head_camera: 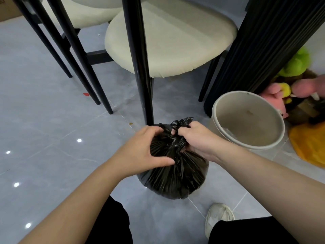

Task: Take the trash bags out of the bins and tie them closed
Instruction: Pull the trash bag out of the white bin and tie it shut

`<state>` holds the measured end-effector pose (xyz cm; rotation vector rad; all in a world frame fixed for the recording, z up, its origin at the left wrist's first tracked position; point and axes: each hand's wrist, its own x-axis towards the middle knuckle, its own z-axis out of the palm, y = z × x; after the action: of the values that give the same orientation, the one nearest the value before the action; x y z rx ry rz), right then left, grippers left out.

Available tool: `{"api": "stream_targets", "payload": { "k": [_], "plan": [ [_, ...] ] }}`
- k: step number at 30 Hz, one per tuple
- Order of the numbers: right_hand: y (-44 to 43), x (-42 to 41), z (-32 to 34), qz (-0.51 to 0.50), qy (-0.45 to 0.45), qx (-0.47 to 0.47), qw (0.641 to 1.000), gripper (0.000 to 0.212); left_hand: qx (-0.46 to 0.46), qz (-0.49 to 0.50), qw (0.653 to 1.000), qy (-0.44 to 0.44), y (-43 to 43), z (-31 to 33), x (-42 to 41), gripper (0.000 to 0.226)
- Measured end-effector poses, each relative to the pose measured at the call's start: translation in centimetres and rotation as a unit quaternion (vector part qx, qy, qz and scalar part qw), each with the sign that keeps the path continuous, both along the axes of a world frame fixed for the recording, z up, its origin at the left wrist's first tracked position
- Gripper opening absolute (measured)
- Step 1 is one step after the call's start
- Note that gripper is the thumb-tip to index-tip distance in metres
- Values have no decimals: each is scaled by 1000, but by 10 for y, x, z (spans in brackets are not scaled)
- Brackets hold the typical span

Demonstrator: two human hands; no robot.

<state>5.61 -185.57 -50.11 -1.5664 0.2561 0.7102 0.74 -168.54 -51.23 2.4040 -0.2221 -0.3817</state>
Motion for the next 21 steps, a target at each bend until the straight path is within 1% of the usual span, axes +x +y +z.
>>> {"api": "stream_targets", "payload": {
  "k": [1,2,4,5,6,7,8,9,10,11,12,14,16,19,21],
  "plan": [
    [1,0,0,-9,-1,-2,1000,20,38,-15,999,9,-3,-4,0,102],
    [3,-1,1,-15,-2,0,1000,18,69,-20,997,11,-9,-8,0,113],
    [7,-2,5,-24,2,20,1000,16,93,-3,996,1,-21,-17,1,118],
    [9,-2,7,-32,7,35,999,17,89,12,996,-11,-27,-21,2,115],
    [9,-2,9,-40,9,49,998,19,82,29,996,-24,-30,-26,4,106],
    [9,-1,9,-41,7,56,998,21,75,41,996,-38,-31,-29,6,92],
    [9,0,10,-34,2,56,998,23,67,45,995,-55,-30,-32,9,72],
    [8,0,10,-24,-3,47,999,22,59,46,995,-68,-28,-33,11,50],
    [6,0,11,-13,-11,33,999,20,51,48,995,-71,-25,-33,13,35],
    [4,0,12,-3,-19,11,1000,18,40,48,996,-69,-23,-32,14,28],
    [2,0,14,7,-31,-17,999,20,27,44,996,-67,-21,-32,15,28],
    [-5,1,16,52,-76,-112,989,24,8,24,998,-61,-19,-33,16,27],
    [-10,4,17,130,-145,-192,962,24,-6,3,999,-37,-17,-35,18,27],
    [-13,4,18,212,-228,-251,917,23,-7,-24,999,-20,-13,-39,23,31],
    [-12,0,22,261,-263,-257,893,21,-7,-28,1000,-11,-10,-42,26,32]
  ]
}}
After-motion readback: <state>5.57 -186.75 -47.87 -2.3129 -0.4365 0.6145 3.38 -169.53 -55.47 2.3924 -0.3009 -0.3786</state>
